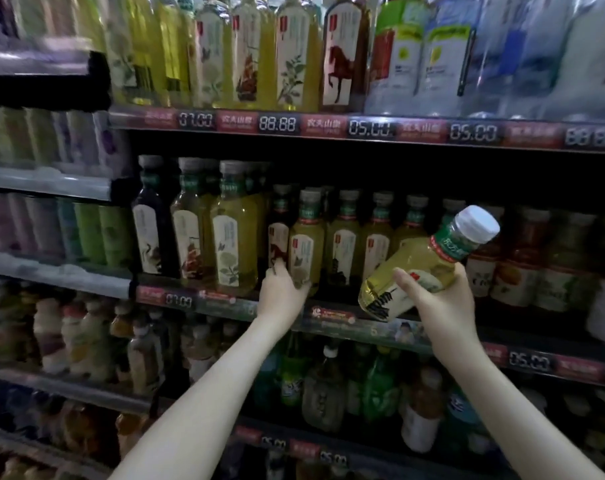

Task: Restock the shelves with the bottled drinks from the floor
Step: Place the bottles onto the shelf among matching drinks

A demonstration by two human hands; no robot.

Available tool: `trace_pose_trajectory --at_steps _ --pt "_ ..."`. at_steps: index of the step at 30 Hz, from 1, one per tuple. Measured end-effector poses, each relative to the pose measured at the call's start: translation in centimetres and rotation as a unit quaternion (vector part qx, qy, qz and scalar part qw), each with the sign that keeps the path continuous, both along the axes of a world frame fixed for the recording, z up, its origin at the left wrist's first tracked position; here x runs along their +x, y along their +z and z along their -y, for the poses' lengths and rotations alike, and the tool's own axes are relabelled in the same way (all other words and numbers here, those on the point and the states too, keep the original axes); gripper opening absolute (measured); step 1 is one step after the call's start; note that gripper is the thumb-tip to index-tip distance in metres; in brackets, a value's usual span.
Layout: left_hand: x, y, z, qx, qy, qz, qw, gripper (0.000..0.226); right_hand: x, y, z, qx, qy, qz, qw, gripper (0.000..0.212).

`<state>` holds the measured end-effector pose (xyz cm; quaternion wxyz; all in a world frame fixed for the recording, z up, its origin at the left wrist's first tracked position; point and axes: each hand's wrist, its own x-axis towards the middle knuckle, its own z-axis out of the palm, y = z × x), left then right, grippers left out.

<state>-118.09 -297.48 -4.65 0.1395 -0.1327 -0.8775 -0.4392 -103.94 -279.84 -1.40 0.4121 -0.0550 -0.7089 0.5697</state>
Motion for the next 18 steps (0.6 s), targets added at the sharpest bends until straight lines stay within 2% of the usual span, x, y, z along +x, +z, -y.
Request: trace_pose_trajectory --at_steps 4,8,12,18 --pt "-2.1 1.0 -1.2 0.009 -0.027 0.021 0.999 0.068 -1.2 -0.6 -0.3 -0.029 -0.023 -0.01 0.999 0.053" --pt "-3.0 0.9 -2.2 -0.004 -0.016 0.0 1.0 0.064 -2.6 -1.0 -0.6 -0.039 -0.025 0.0 0.999 0.054" --pt "-3.3 0.7 -2.8 -0.03 0.006 -0.013 0.999 0.066 -5.0 -0.3 -0.6 -0.003 -0.012 0.024 1.0 0.061" --pt "-4.0 0.5 -2.7 -0.023 0.012 -0.003 1.0 0.068 -10.5 -0.3 1.8 0.064 -0.007 0.12 0.991 0.054"
